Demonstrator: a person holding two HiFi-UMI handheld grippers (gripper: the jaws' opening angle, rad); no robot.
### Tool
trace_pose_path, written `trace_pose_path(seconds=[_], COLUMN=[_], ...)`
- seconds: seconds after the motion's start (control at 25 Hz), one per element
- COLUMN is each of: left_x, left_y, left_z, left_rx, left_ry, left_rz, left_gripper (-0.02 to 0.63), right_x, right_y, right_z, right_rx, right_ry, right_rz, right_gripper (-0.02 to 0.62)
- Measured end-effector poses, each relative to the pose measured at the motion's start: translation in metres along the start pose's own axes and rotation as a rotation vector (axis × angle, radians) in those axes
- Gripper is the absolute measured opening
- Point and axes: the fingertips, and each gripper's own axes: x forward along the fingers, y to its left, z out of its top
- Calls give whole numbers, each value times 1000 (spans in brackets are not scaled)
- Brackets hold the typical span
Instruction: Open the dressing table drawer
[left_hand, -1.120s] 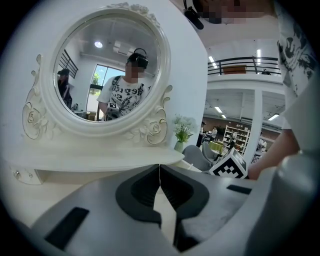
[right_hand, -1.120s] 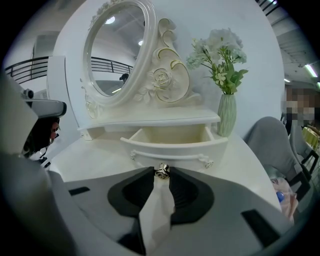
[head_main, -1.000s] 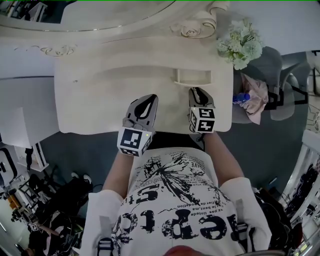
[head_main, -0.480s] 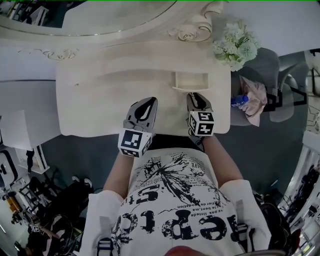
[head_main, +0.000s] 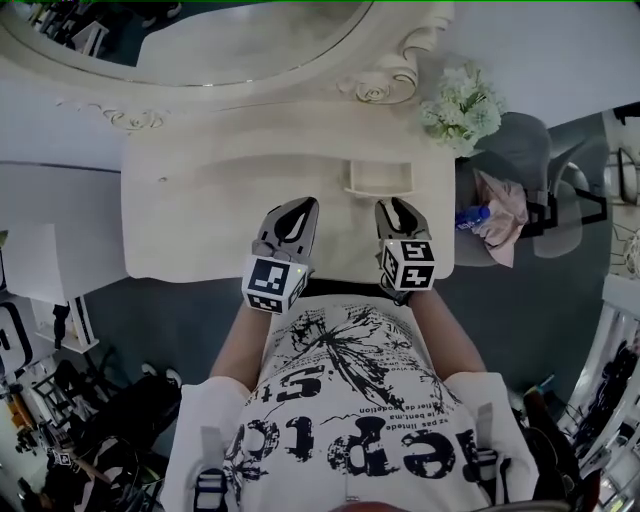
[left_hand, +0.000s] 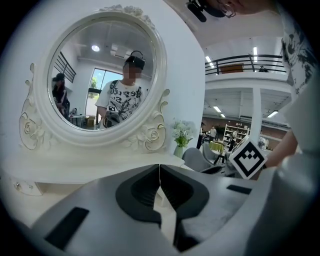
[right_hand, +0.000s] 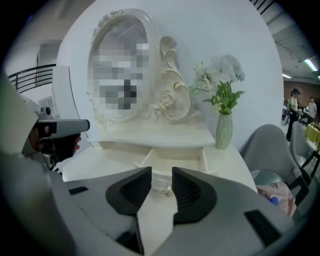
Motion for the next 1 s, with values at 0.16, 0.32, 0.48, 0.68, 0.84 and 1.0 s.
trace_pose_path(seconds=[0.16,0.32,0.48,0.68,0.84,1.0], left_x=[-3,-7,-15,-27,-33,-33], left_y=[1,2,7,8,9,10], left_z=[15,36,58,81,92,95], left_rx=[14,35,58,86,97,105], left_ry=[-28,-72,-124,-171,-194,-198], left_rz=[9,22,44,57,66,71], left_gripper=[20,20,20,20,20,20], right_x=[-19,-37,-56,-73,-79,-79], right_y=[8,8,11,12,16,21], right_z=[38,77,111,133,141,144], right_rx=[-41,-49,-72,-95,-108,-126], right_ry=[-90,-198,-313,-405,-433,-438], right_rz=[22,27,40,42,53,62], right_gripper=[90,43,25,18,17,17])
